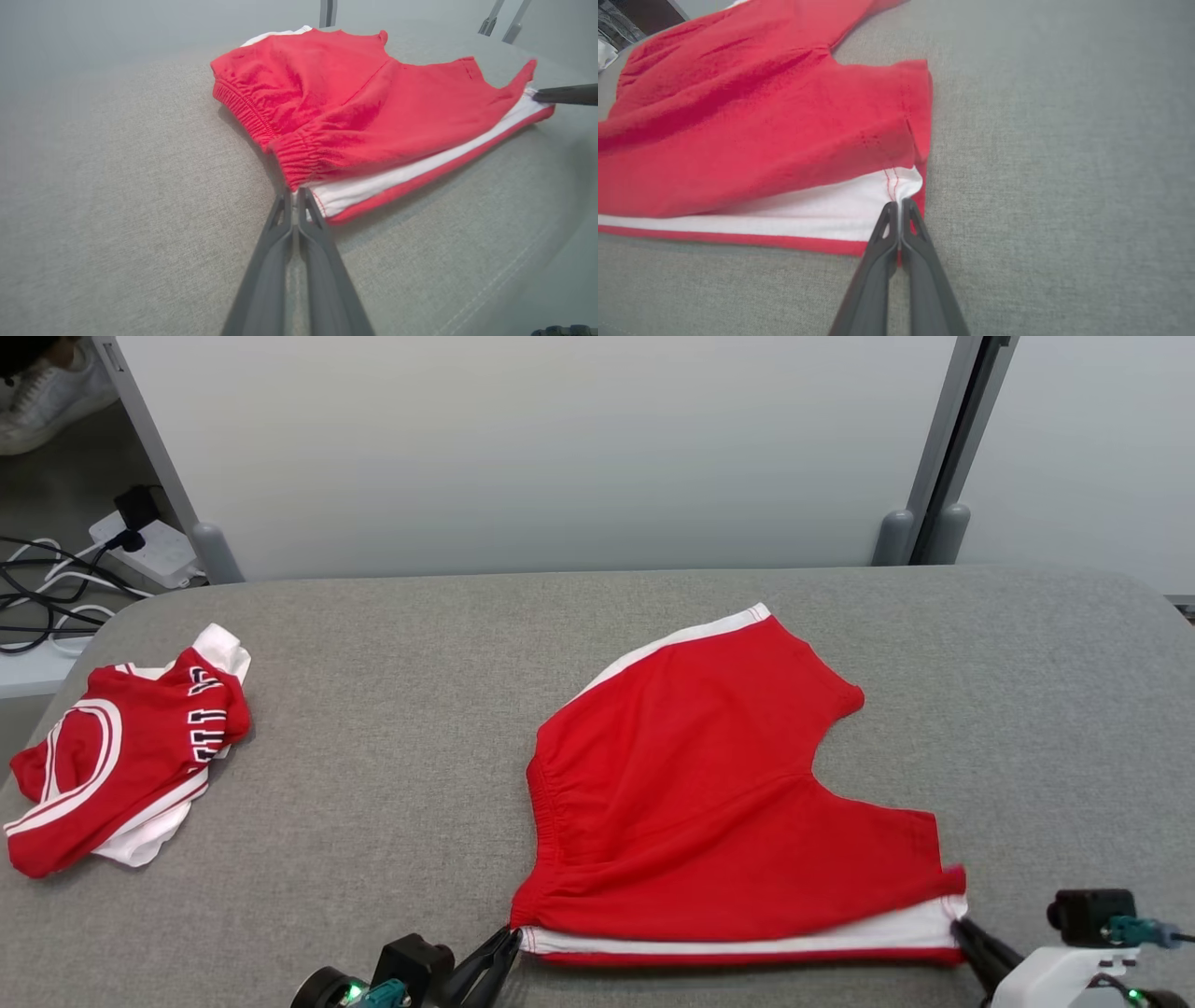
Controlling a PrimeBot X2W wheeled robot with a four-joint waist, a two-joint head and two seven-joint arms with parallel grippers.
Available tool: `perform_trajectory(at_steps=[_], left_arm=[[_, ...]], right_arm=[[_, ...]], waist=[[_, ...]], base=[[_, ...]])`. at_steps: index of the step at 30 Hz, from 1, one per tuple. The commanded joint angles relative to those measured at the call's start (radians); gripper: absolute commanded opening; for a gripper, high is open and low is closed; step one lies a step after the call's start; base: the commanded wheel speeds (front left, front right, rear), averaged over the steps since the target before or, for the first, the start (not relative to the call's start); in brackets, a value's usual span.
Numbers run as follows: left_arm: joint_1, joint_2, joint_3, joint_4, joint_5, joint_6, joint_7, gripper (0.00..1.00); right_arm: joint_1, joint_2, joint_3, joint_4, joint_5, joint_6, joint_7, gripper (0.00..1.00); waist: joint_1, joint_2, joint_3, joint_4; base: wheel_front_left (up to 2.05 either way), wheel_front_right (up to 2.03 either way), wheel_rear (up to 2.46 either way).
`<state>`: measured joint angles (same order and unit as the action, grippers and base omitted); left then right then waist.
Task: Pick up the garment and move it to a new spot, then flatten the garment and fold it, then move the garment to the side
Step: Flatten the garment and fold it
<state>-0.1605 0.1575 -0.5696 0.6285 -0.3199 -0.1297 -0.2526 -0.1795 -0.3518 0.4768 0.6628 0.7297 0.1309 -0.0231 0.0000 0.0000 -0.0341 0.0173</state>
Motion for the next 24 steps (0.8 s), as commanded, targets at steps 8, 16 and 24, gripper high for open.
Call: perform_trajectory(at_steps=[8,16,24], left_arm=[[0.011,0.068,-0.004,-0.176,-0.141,-0.001,0.027,0.00],[0.077,0.154,-0.030,-0.393,-0.240,-0.001,0.131,0.00],[0.186,0.275,-0.041,-0.705,-0.254,0.053,0.296,0.00]], right_arm=[[0.086,-0.101,-0.092,-0.211,-0.003,0.000,-0.073,0.00],[0.250,-0.154,-0.245,-0.437,-0.002,0.000,-0.029,0.00],[0.474,-0.105,-0.483,-0.773,-0.163,0.000,0.202,0.00]], waist=[[0.0000,0.0000,-0.002,-0.012],[0.0000,0.0000,0.000,-0.029],[0.0000,0.0000,0.009,-0.037]], base=[[0.00,0.00,0.00],[0.00,0.00,0.00],[0.00,0.00,0.00]])
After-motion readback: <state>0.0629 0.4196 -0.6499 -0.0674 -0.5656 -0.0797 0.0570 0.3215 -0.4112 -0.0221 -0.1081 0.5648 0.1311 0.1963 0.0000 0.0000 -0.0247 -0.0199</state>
